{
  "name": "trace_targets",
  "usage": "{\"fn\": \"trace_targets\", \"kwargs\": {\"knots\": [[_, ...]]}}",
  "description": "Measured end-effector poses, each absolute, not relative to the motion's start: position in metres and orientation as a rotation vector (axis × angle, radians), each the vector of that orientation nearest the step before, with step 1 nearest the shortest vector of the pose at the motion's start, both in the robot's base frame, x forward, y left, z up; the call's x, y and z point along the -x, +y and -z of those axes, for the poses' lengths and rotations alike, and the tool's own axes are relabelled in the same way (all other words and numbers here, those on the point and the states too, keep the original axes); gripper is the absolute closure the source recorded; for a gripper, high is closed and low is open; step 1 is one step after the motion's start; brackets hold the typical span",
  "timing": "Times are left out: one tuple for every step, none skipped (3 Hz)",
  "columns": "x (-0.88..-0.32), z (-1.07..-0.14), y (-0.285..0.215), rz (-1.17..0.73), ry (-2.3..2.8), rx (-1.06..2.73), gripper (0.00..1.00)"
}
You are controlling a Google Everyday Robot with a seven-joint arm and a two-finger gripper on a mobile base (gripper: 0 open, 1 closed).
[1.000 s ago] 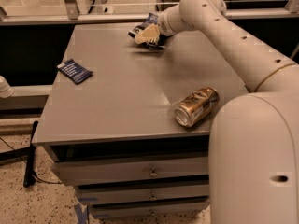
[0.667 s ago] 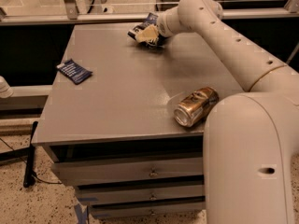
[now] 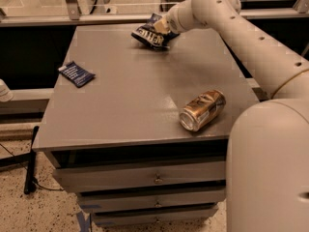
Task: Move blue chip bag near orange can
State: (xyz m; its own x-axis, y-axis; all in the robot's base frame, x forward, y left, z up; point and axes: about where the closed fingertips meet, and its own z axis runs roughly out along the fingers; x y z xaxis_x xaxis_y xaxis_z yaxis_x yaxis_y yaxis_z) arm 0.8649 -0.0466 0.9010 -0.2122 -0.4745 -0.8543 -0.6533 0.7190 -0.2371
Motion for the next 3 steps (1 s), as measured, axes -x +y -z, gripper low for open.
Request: {"fn": "trace_targets", "kwargs": {"knots": [[-0.839, -0.913, -0.050, -0.197, 1.848, 0.936, 0.88], [-0.819, -0.909, -0.047, -0.214, 1.860, 0.973, 1.00], [-0.812, -0.902, -0.041, -0.236, 1.873, 0.996, 0.83]]}}
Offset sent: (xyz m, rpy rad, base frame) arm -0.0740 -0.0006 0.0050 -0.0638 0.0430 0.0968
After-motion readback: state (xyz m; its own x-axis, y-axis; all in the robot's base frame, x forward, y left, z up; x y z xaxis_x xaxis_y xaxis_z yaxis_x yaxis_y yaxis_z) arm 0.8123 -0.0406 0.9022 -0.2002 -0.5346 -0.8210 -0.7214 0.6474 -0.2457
